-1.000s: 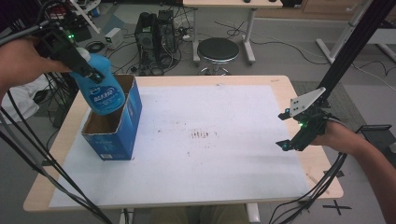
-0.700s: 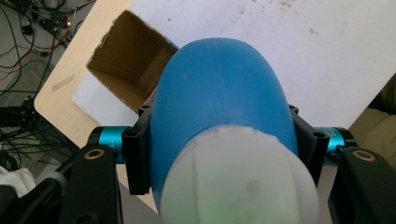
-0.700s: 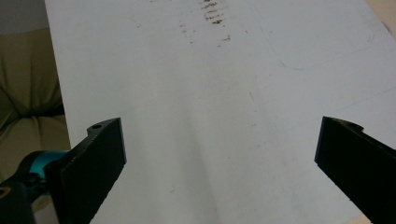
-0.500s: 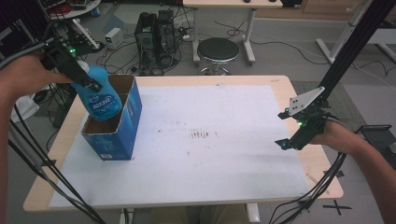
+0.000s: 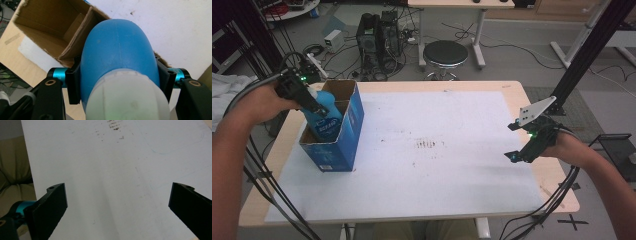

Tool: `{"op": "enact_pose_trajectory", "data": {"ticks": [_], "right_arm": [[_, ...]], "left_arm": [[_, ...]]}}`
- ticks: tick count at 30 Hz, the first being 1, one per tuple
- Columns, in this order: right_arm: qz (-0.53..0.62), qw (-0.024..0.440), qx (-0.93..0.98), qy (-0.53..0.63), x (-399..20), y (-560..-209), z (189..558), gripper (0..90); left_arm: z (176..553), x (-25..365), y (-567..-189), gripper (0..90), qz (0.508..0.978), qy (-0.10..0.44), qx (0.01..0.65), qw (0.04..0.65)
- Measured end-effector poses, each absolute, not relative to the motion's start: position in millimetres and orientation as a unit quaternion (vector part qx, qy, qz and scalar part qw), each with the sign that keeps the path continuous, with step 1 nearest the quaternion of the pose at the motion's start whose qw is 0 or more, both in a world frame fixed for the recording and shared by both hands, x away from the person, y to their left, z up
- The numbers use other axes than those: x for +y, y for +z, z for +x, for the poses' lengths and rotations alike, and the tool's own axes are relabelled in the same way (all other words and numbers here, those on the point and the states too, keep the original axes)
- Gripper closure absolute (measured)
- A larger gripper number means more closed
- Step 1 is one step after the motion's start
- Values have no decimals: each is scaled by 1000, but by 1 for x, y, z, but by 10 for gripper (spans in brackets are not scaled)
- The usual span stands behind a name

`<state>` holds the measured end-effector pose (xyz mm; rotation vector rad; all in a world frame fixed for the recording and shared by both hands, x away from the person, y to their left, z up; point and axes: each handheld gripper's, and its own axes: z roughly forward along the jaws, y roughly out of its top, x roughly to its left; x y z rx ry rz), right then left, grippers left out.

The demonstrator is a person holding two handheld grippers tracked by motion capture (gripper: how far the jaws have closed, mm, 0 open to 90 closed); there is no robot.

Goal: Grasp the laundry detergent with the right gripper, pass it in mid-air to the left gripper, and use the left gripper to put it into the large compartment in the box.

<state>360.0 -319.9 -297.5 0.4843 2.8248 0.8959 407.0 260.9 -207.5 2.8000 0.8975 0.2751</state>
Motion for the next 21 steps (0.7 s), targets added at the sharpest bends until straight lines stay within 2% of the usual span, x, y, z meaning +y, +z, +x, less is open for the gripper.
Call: {"op": "enact_pose_trajectory", "data": {"ticks": [13,21], "right_arm": [[166,66,938,299,-314,-301,362,10],[164,71,938,297,-315,-303,362,10]], "left_arm": [[412,264,-249,377,943,89,308,94],[418,263,-271,377,952,74,289,62]]}}
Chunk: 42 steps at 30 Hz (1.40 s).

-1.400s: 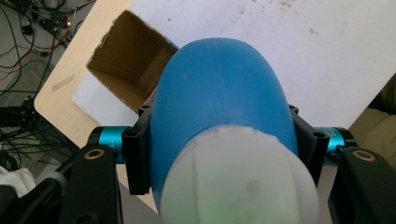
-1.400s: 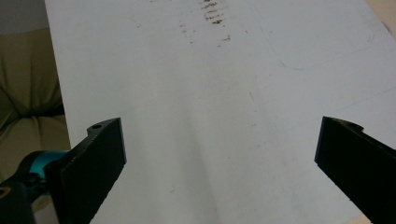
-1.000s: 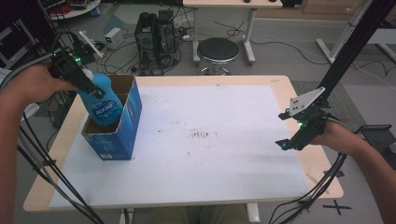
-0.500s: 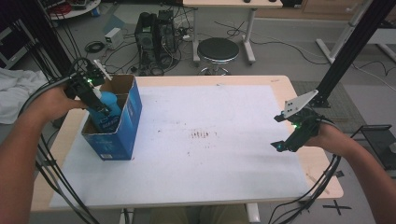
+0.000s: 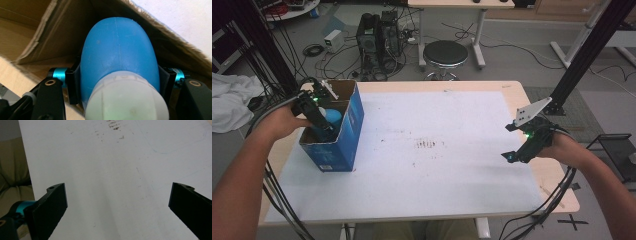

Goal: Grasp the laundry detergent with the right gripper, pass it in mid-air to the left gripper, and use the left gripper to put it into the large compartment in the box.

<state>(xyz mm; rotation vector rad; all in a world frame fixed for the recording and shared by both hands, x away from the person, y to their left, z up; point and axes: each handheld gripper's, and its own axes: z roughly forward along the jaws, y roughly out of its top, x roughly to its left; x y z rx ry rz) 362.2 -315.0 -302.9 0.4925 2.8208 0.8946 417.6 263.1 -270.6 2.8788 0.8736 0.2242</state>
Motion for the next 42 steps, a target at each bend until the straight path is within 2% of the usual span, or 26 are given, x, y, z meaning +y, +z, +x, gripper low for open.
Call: {"op": "enact_pose_trajectory", "data": {"ticks": [2,5,6,7,8,10,11,12,13,14,15,19,20,21,22,24,25,29,39,41,42], "right_arm": [[164,69,938,298,-315,-304,362,10],[166,66,936,303,-316,-305,362,10],[166,65,936,304,-316,-305,362,10],[166,65,936,305,-316,-306,362,10],[166,64,937,302,-315,-307,362,10],[165,64,936,303,-314,-307,362,10],[168,63,936,303,-314,-307,362,10],[169,63,936,303,-313,-307,362,10],[167,64,936,303,-313,-307,362,10],[165,63,936,303,-313,-307,362,10],[163,64,937,303,-313,-307,363,10],[161,62,937,304,-312,-307,363,10],[165,63,936,304,-312,-307,362,10],[162,62,936,308,-312,-307,363,10],[162,62,935,310,-312,-306,363,10],[165,63,934,309,-313,-306,362,10],[166,62,935,307,-313,-305,361,10],[160,63,935,310,-313,-305,362,10],[163,62,933,315,-315,-303,360,10],[167,64,932,316,-316,-302,358,10],[166,66,932,316,-316,-302,358,10]], "left_arm": [[416,261,-279,377,948,74,301,71],[419,262,-279,377,954,71,284,59],[416,259,-283,377,943,75,312,88],[417,259,-283,377,944,73,311,84],[420,260,-280,377,955,68,285,56],[420,260,-280,376,955,68,283,53],[418,258,-284,376,944,73,311,79],[421,260,-280,376,955,67,285,53],[421,260,-280,375,954,67,287,53],[418,258,-284,375,944,72,313,78],[421,260,-281,374,953,65,292,54],[423,262,-280,372,951,62,298,56],[420,260,-283,370,940,69,325,84],[422,263,-279,342,947,67,308,67],[422,263,-278,320,943,70,316,76],[420,264,-277,320,938,74,326,91],[421,266,-273,320,944,70,314,77],[414,265,-273,320,923,82,355,125],[406,270,-244,319,918,103,358,139],[405,270,-239,260,918,105,357,139],[404,270,-234,259,921,101,350,137]]}}
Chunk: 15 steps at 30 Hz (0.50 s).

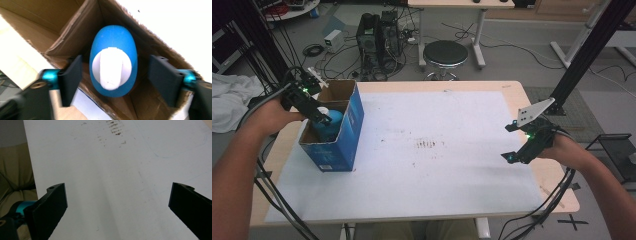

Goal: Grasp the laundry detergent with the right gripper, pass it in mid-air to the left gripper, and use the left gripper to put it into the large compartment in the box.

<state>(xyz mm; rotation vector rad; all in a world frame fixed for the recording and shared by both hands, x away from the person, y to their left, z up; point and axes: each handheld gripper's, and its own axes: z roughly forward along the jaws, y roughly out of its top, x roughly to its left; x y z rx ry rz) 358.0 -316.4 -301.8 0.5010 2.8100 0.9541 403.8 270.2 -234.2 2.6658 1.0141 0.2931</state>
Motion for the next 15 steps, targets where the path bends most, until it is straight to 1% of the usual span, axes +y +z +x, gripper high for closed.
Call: {"op": "enact_pose_trajectory", "data": {"ticks": [2,3,4,5,7,11,14,15], "right_arm": [[166,66,931,319,-317,-301,357,10],[164,65,931,321,-317,-301,357,10],[167,65,930,319,-317,-300,356,10],[163,67,931,320,-317,-300,357,10],[162,68,930,322,-317,-299,356,10],[163,70,929,324,-319,-296,355,10],[163,74,929,325,-319,-297,355,10],[162,76,929,325,-319,-297,354,10]], "left_arm": [[401,267,-227,259,920,105,349,145],[400,267,-222,259,924,106,339,138],[398,265,-220,259,919,110,348,151],[398,265,-214,259,924,110,338,141],[394,263,-206,258,917,115,347,157],[390,257,-188,258,924,111,325,169],[385,245,-181,258,918,114,327,195],[385,242,-178,258,924,112,314,188]]}}
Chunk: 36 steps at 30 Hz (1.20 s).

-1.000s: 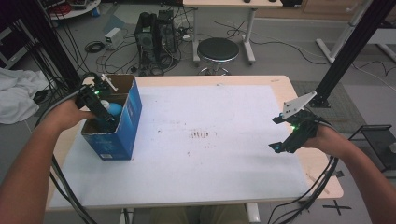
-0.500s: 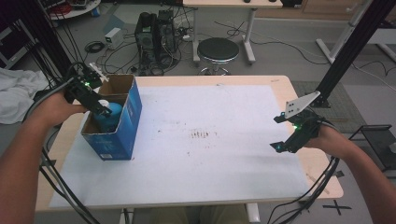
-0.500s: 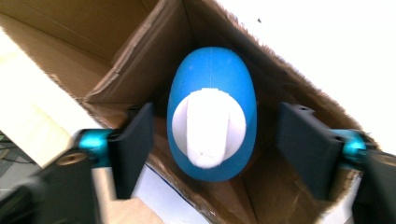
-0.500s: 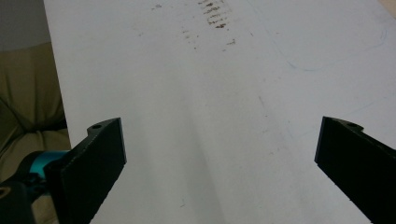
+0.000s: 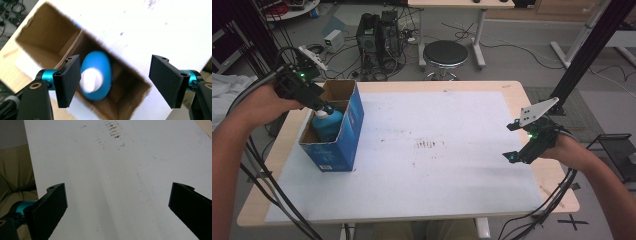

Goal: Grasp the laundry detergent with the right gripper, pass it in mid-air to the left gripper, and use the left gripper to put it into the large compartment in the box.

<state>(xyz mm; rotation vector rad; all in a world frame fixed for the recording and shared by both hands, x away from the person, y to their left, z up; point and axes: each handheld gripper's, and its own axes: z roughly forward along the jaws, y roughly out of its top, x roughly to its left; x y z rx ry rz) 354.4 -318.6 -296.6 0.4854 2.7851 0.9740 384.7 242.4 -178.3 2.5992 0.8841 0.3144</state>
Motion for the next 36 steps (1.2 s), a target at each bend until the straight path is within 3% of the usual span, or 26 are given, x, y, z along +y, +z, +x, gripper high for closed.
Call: {"op": "enact_pose_trajectory", "data": {"ticks": [9,21,24,30,33,36], "right_arm": [[161,74,930,321,-315,-295,351,10],[161,79,928,326,-315,-294,348,10],[161,78,928,327,-315,-294,348,10],[162,78,928,327,-316,-294,348,10],[159,78,928,327,-316,-294,348,10],[164,81,927,327,-314,-293,346,10]], "left_arm": [[381,188,-167,258,934,97,242,244],[392,110,-187,258,963,68,149,215],[395,97,-194,146,968,65,135,200],[397,80,-205,145,973,82,117,183],[401,74,-210,81,974,105,116,165],[405,71,-215,81,972,104,126,170]]}}
